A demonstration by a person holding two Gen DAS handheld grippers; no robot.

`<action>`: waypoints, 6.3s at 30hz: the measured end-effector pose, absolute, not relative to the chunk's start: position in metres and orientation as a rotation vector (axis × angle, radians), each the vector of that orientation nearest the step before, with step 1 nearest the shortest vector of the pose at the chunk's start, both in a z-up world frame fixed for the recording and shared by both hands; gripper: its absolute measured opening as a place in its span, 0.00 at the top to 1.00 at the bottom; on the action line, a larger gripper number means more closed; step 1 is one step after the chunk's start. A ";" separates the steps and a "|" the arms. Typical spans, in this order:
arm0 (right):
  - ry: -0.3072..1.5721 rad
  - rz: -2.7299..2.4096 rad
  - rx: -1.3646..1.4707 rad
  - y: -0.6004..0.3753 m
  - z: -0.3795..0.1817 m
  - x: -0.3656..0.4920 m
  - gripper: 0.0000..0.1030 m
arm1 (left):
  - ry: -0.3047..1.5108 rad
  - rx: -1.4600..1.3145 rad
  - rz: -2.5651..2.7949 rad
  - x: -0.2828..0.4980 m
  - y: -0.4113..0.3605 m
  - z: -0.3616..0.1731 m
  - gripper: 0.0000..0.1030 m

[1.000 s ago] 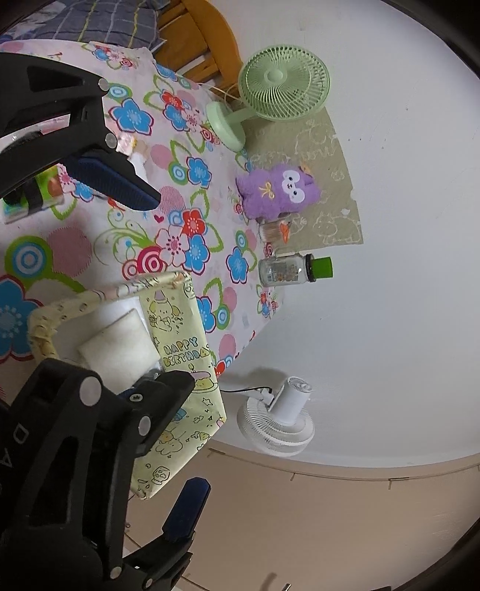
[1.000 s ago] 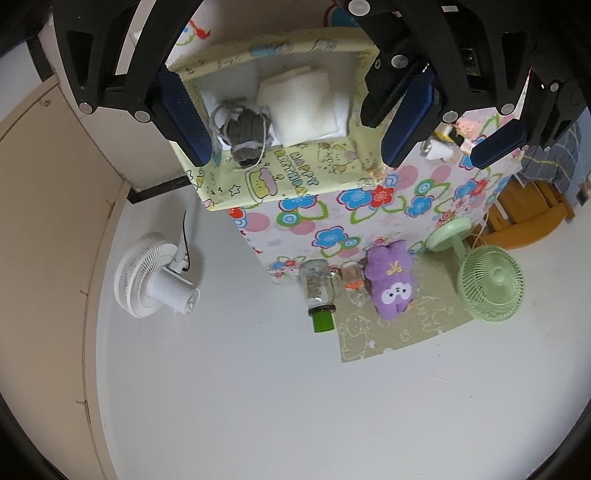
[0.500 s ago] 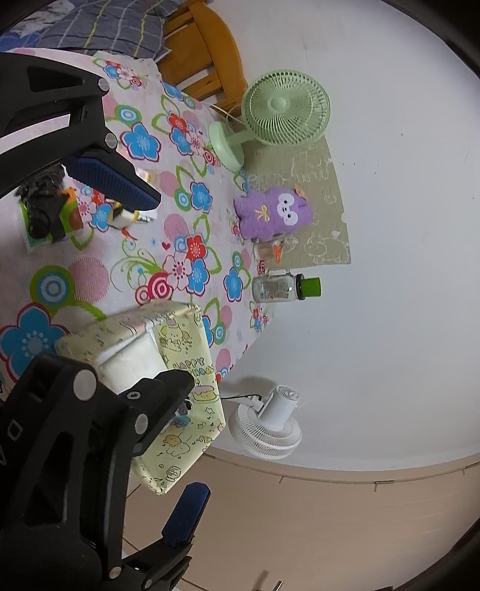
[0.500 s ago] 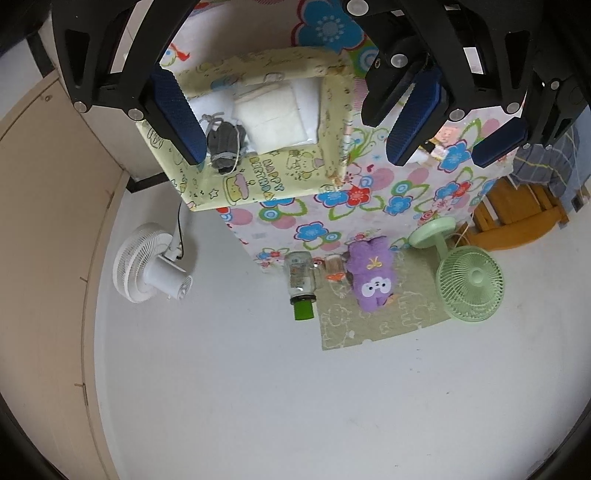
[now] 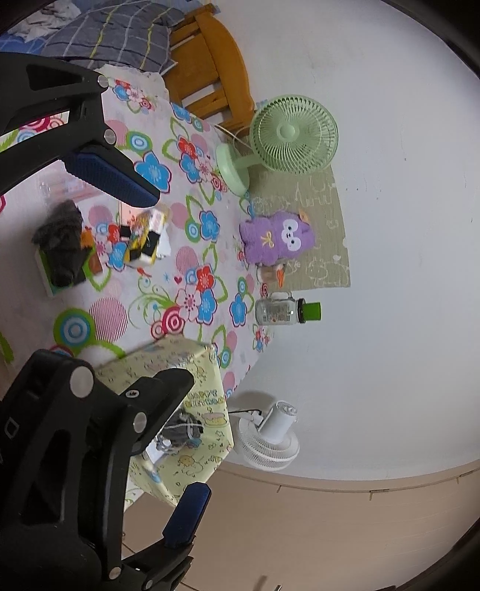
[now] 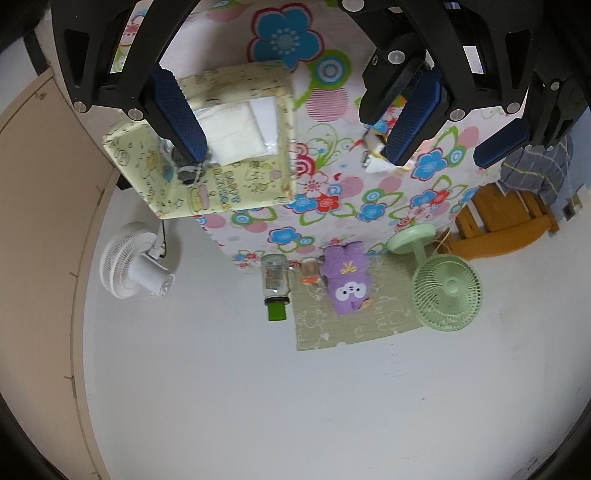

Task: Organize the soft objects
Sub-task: 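Withdraw both tools from the box back over the table, then grasp the black plastic bag with the right gripper, then grasp the clear red-striped plastic bag with the left gripper, then carry the black bag in the right gripper and clear bag in the left to the box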

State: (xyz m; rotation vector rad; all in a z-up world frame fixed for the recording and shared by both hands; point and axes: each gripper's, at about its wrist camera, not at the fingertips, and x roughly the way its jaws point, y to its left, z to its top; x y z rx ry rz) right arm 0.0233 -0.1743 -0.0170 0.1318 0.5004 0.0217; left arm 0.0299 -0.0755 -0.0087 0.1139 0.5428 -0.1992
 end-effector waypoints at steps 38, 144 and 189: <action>0.602 0.213 0.045 -0.067 -0.087 0.049 0.04 | 0.667 0.068 -0.061 0.043 0.028 -0.089 0.03; 0.634 0.189 0.069 -0.081 -0.049 0.085 0.54 | 0.664 0.021 -0.059 0.076 0.011 -0.048 0.79; 0.555 0.060 0.086 -0.218 -0.006 0.081 0.54 | 0.592 0.082 -0.212 0.085 -0.126 -0.004 0.79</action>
